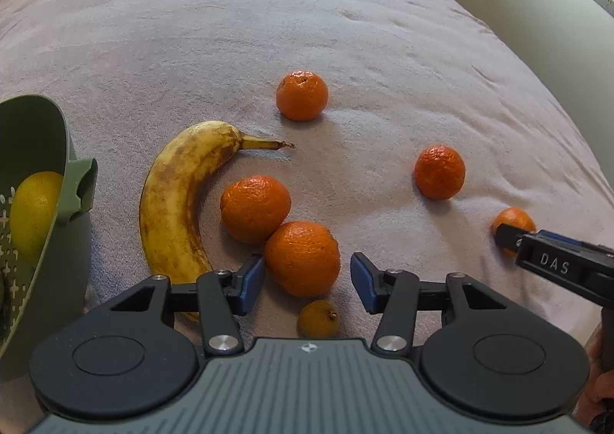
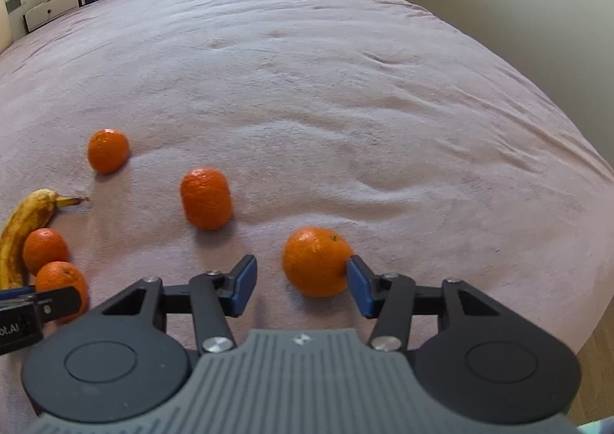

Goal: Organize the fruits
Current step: 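Close the left tool on a mandarin while the right tool grasps another mandarin, then carry both mandarins over the green colander and release them inside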

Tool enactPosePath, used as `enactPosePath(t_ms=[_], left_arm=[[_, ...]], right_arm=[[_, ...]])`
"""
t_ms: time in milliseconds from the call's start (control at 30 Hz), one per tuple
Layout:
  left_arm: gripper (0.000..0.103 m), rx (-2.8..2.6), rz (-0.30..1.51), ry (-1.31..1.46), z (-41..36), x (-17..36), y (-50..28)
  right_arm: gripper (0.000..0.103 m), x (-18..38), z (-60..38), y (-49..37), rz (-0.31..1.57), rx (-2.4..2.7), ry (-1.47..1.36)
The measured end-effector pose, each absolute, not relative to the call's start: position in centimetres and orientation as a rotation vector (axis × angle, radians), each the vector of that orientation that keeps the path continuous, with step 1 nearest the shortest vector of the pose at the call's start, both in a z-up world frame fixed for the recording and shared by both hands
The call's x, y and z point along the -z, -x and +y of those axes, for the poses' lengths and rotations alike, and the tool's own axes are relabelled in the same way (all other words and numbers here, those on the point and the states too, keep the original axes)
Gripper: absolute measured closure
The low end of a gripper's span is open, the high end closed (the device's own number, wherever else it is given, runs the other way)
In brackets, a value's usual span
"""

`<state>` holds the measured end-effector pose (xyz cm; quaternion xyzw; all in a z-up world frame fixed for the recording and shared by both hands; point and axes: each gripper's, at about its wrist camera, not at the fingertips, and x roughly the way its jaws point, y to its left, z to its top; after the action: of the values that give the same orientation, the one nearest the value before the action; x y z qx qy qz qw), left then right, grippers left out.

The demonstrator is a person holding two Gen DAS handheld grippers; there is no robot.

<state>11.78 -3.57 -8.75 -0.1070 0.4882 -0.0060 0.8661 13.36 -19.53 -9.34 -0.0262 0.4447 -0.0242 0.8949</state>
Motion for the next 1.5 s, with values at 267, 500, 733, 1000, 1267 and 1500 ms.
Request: enactPosePath(t_ms=[267, 500, 733, 1000, 1267, 1500], left_arm=[[0.050, 0.011, 1.040, 0.238, -3.5, 9.6, -12.2], [0.053, 0.019, 1.035, 0.234, -3.6, 9.5, -12.2], [0.054, 0.022, 1.033, 0.226, -3.7, 9.2, -12.0], [0.055, 0.034, 1.017, 0.220, -3.9, 8.3, -11.3], [0.055, 0.052, 0.968, 0.216, -3.6, 6.3, -10.1], [0.055, 0.034, 0.910, 0.215, -2.2, 4.0, -8.7]], right_arm=[[0.058, 10.0, -20.0, -13.9, 0.930, 0.088, 0.090], [0.062, 10.7, -20.3, -14.4, 0.954, 0.112, 0.108], [0.063, 10.4, -20.4, -14.2, 0.953, 0.097, 0.100], [0.063, 9.1, -19.1, -13.7, 0.934, 0.023, 0.074], [0.064, 7.1, -17.4, -12.7, 0.880, -0.064, 0.054], [0.064, 5.6, -15.6, -11.6, 0.840, -0.168, 0.048]])
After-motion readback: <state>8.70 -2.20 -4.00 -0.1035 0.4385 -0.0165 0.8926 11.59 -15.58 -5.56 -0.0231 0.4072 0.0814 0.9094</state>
